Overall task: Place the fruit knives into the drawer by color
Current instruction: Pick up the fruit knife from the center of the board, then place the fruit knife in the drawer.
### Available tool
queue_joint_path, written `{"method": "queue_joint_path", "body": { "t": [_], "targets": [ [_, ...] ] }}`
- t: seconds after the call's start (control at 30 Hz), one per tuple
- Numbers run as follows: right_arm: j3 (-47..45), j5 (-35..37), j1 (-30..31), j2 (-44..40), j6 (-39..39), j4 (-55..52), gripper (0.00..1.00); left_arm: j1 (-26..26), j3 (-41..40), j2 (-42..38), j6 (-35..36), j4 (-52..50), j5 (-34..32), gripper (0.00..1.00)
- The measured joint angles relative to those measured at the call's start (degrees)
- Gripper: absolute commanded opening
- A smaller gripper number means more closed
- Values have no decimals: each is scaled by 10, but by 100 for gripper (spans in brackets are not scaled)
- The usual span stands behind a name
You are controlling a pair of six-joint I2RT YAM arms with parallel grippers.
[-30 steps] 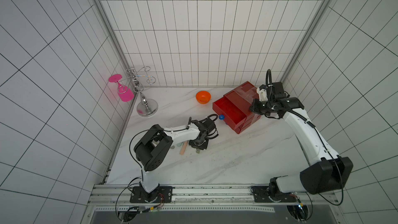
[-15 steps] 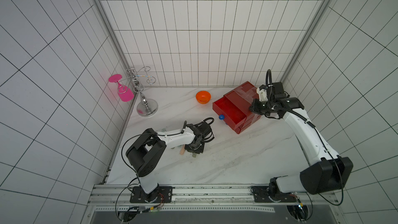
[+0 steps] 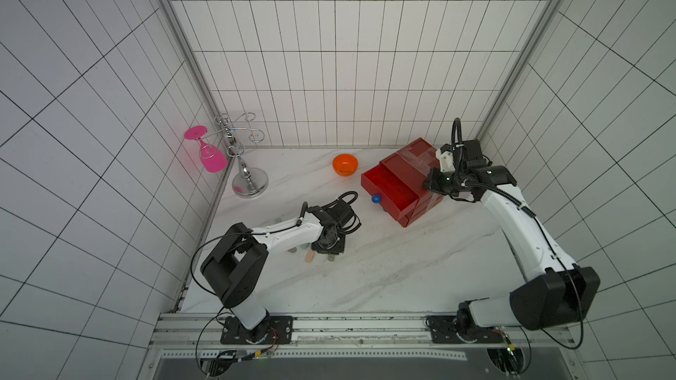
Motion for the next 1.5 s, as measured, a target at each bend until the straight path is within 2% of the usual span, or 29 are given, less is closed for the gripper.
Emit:
{"method": "queue_joint_path", "body": {
  "t": [0.3,0.93,1.27,1.5],
  "targets": [
    [0,-2,0,0,-2,-1,10,25,52,-38,-1,-9,9,25],
    [0,-2,0,0,-4,-3,10,31,268,-56,-5,-43,51,26],
    [0,-2,0,0,-4,-4,10,31,341,-38,-56,-2,105,27],
    [0,-2,0,0,-4,-4,10,17,365,8,-124,52,113,27]
  ]
}}
